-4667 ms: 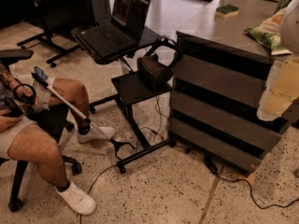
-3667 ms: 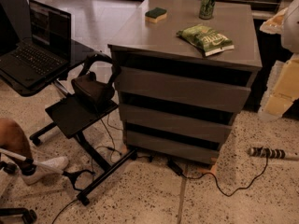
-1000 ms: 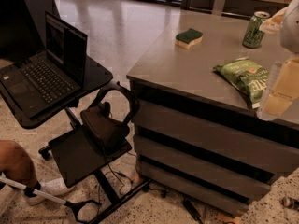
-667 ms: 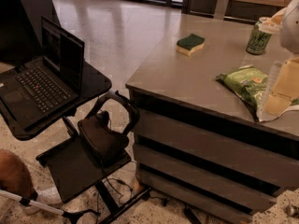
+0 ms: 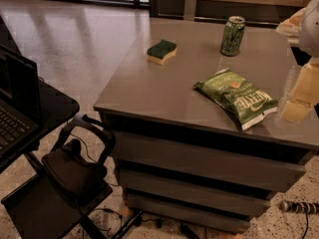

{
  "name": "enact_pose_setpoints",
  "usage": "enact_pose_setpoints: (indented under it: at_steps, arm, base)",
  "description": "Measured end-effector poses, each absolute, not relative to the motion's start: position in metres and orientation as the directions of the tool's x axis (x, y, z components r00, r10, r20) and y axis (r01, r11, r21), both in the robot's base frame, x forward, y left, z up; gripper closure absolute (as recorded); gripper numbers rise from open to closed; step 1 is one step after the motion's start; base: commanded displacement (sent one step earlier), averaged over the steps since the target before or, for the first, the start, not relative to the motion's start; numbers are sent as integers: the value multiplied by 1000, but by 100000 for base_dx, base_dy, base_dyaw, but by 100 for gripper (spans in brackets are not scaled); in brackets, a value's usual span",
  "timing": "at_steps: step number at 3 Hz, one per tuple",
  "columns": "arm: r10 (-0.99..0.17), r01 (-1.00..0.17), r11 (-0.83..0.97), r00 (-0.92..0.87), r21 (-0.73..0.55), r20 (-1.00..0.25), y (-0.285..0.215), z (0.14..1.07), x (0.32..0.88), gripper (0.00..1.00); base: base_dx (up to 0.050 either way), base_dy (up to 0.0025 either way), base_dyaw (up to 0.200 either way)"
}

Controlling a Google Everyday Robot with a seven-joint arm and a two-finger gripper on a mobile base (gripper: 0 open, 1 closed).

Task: Pick sponge

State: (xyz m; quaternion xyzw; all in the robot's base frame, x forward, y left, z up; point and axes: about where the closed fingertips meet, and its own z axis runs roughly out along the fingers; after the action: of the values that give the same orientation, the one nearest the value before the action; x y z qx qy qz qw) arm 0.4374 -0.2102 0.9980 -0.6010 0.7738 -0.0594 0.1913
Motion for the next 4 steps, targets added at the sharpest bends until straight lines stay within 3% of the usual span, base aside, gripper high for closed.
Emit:
enact_pose_setpoints:
  at_steps: [1, 3, 4]
  arm:
    - [-953, -907, 271, -204, -322, -225, -210, 998, 437, 0]
    - [-953, -907, 271, -204, -323, -225, -210, 998, 437, 0]
    - [-953, -907, 271, -204, -324, -225, -210, 999, 437, 0]
  base:
    - [4947, 2, -56]
    - [0, 0, -19397]
    - [3450, 237, 14600]
